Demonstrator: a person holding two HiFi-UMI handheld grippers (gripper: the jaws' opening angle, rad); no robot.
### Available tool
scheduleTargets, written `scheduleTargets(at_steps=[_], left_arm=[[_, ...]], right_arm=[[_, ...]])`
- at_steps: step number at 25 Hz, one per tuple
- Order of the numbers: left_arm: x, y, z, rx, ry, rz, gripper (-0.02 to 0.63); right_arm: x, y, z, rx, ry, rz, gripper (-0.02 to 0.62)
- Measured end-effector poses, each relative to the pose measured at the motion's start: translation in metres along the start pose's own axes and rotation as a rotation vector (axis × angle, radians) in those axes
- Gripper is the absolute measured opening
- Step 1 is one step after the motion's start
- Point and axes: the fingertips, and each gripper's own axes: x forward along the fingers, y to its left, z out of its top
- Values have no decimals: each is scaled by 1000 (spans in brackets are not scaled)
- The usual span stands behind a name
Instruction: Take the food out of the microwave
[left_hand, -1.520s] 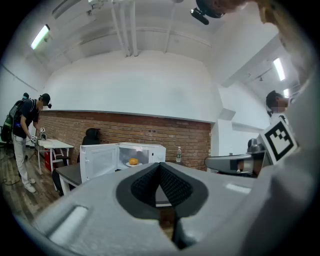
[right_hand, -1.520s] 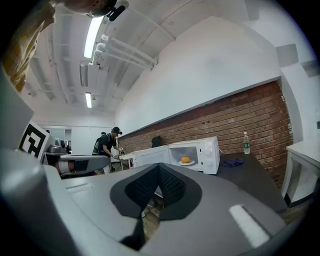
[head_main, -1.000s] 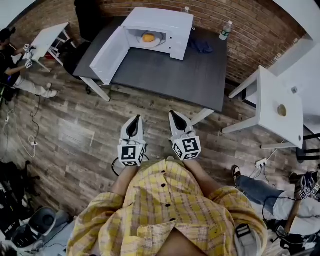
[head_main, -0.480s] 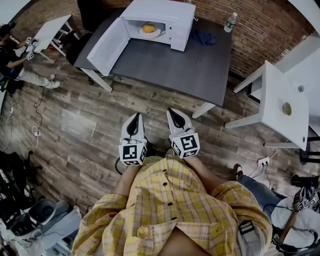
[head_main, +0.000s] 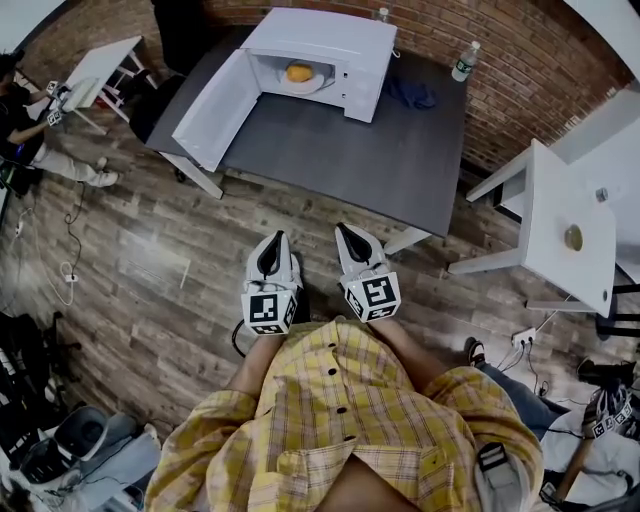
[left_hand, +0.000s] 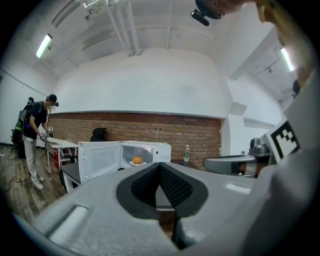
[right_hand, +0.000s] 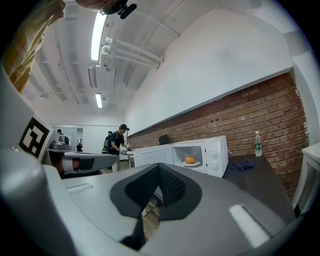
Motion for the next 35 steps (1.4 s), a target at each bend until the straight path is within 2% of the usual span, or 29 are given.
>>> scheduleTargets(at_steps=[8, 18, 29, 35], left_arm=[[67, 35, 3, -24, 7, -45, -1], [145, 104, 22, -45, 35, -118, -2], [207, 137, 31, -46, 57, -240, -1], [231, 154, 34, -113, 79, -284, -2]], right_arm=[[64, -34, 4, -9, 6, -50, 3], [158, -49, 23, 15, 11, -120, 3], [218, -70, 35, 22, 16, -223, 3], [238, -76, 39, 18, 21, -277, 3]])
